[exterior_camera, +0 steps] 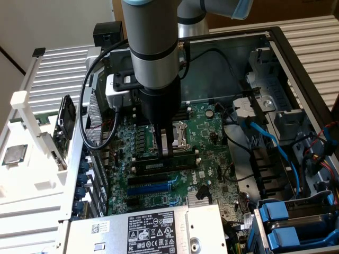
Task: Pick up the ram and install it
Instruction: 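Insert the ram into the slot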
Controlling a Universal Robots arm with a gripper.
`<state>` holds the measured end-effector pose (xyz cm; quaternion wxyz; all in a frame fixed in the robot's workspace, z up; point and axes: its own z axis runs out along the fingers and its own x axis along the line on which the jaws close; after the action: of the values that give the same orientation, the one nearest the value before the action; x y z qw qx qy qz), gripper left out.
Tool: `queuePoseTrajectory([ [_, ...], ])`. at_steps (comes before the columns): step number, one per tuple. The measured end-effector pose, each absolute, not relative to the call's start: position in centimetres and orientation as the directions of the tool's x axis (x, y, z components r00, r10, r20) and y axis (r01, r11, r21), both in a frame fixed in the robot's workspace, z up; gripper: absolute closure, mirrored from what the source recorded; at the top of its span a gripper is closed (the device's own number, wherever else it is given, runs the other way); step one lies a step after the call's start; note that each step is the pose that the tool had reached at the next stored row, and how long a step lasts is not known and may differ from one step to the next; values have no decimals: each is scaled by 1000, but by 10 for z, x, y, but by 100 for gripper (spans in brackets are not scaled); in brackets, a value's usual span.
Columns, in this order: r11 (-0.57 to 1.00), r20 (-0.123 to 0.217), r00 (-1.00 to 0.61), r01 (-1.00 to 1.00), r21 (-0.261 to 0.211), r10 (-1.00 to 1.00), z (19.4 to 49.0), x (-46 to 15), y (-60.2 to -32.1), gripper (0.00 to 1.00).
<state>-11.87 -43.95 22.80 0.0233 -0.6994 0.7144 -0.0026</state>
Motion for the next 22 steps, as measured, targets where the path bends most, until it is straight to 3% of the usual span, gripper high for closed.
queuePoseTrajectory([
  [22, 22, -30, -21, -999, -37, -999, 242, -119, -439, 73],
])
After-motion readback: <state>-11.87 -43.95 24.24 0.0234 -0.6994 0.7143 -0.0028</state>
